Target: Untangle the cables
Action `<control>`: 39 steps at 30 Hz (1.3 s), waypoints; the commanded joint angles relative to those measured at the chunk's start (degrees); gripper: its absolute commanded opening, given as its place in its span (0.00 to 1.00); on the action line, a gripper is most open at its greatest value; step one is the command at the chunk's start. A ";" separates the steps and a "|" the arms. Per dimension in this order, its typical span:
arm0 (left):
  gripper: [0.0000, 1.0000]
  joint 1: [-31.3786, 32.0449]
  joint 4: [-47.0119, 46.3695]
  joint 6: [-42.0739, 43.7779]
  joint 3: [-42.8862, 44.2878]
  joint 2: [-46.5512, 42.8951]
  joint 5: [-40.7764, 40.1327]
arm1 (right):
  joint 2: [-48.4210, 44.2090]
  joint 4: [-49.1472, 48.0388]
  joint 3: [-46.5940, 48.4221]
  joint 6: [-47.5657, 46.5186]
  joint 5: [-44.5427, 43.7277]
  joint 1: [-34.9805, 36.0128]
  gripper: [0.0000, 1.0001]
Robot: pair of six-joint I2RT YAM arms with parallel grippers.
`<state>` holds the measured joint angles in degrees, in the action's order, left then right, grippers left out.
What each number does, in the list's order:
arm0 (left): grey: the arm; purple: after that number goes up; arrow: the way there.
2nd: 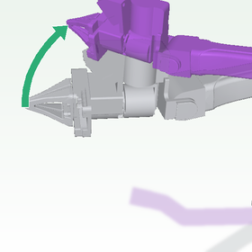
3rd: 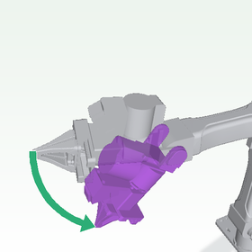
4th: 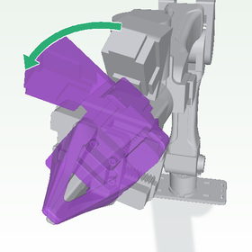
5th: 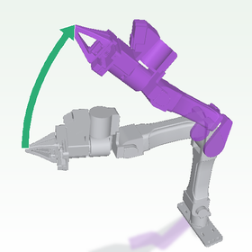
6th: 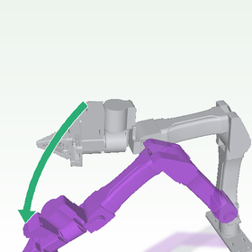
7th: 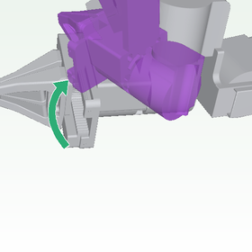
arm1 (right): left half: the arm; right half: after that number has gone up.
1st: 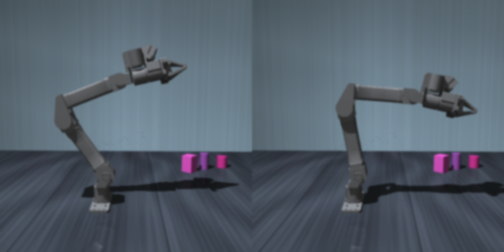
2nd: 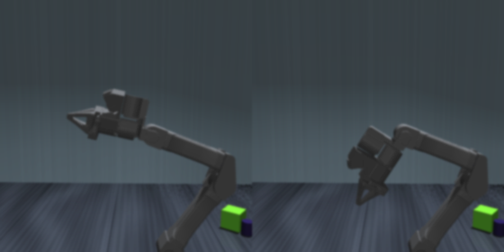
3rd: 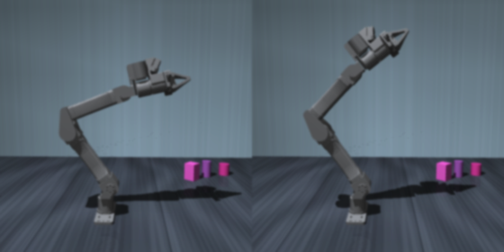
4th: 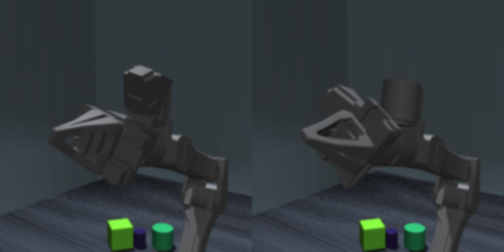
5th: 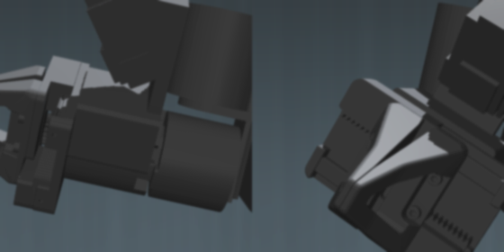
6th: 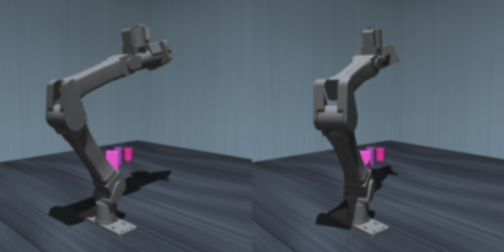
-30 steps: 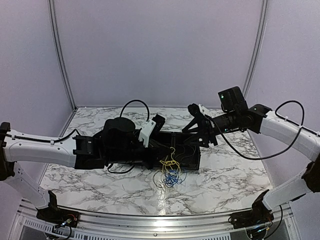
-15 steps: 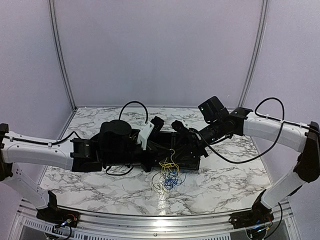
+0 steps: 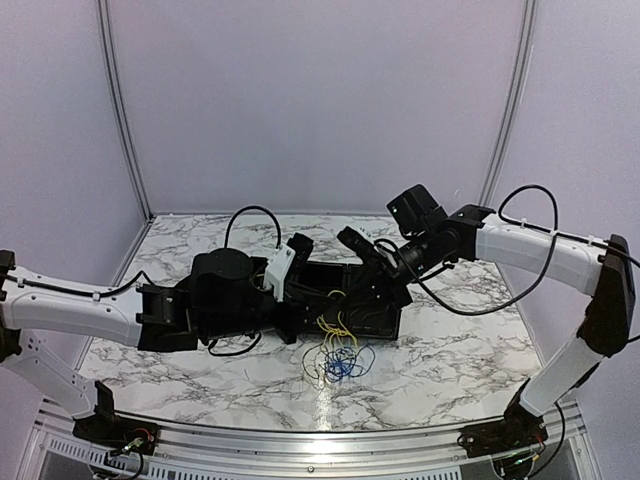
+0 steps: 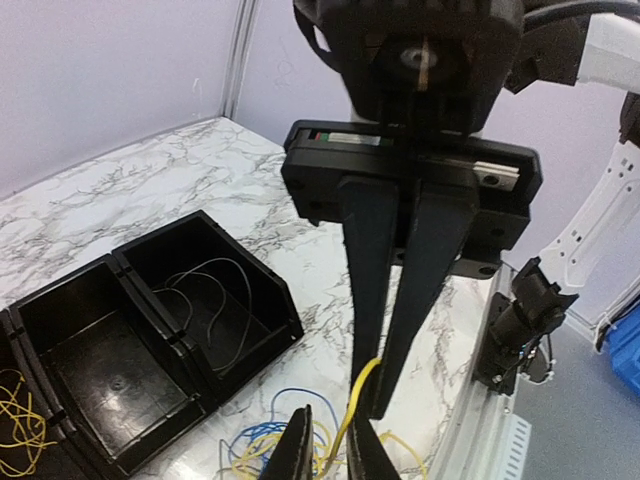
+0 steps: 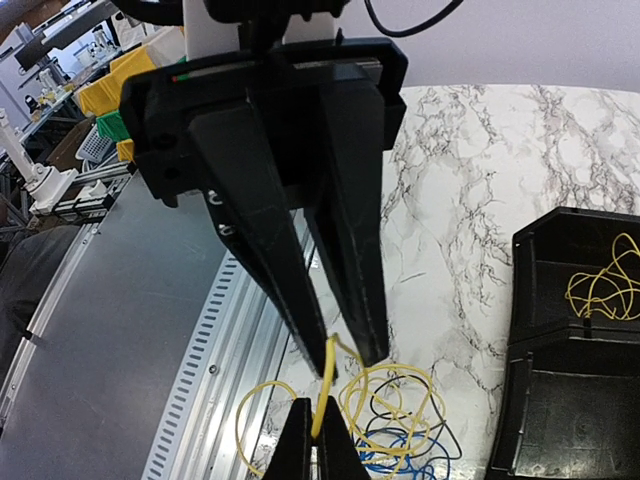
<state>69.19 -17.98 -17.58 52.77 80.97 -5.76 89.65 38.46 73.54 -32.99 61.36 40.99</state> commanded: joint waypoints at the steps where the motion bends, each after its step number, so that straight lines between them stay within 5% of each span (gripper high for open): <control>1: 0.16 0.25 -2.55 0.00 -1.44 -0.14 -7.17 | -2.78 -0.29 0.82 1.49 1.75 0.32 0.00; 13: 0.31 0.25 -19.01 1.91 1.54 13.97 -9.84 | -3.93 1.75 2.64 0.40 0.55 0.36 0.00; 24: 0.17 1.72 -34.70 -8.31 -3.92 28.96 -3.34 | -10.28 11.64 29.99 -2.27 -2.26 -3.55 0.00; 30: 0.11 2.44 -37.60 -11.60 -7.59 32.31 -3.06 | -10.41 8.06 41.08 4.96 8.03 -11.00 0.00; 39: 0.12 2.61 -39.24 -13.27 -12.04 31.18 -3.39 | -13.18 5.53 35.53 5.23 7.52 -12.81 0.00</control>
<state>71.53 -53.87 -29.85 41.91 113.03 -9.21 77.54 44.91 113.51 -28.67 68.71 29.04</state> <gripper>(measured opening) 0.112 0.021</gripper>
